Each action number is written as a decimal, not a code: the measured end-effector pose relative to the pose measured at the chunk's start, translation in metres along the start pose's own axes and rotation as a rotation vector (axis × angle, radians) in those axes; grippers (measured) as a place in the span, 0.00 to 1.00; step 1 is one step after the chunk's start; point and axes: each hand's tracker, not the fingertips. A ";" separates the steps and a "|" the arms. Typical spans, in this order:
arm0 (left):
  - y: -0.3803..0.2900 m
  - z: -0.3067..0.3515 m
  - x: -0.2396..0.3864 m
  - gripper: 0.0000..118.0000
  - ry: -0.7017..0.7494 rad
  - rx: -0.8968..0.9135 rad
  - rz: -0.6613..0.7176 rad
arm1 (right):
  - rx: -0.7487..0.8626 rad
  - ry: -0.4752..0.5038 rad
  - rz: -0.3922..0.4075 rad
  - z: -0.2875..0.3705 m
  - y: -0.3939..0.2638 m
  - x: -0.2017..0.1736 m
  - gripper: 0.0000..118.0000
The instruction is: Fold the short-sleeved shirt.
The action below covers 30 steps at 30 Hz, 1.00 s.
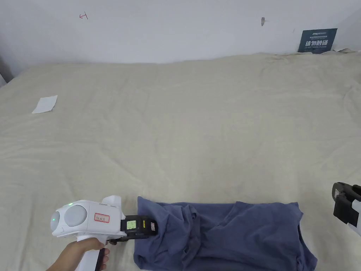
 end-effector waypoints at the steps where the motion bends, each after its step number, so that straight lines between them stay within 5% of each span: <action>1: -0.001 -0.001 0.001 0.79 0.010 -0.005 -0.011 | -0.001 0.000 0.000 0.000 0.000 0.000 0.01; 4: -0.001 0.001 0.004 0.69 0.021 -0.008 -0.044 | -0.001 0.000 -0.002 0.000 -0.001 0.001 0.01; 7: -0.003 -0.001 0.007 0.34 0.028 -0.020 -0.050 | -0.002 0.001 -0.002 0.000 -0.001 0.001 0.01; 11: -0.008 -0.007 0.012 0.15 0.037 -0.026 -0.079 | -0.001 0.004 -0.004 0.000 -0.001 0.001 0.01; 30: 0.010 0.088 0.010 0.08 0.140 0.079 -0.122 | 0.021 0.011 -0.012 0.001 0.005 0.003 0.01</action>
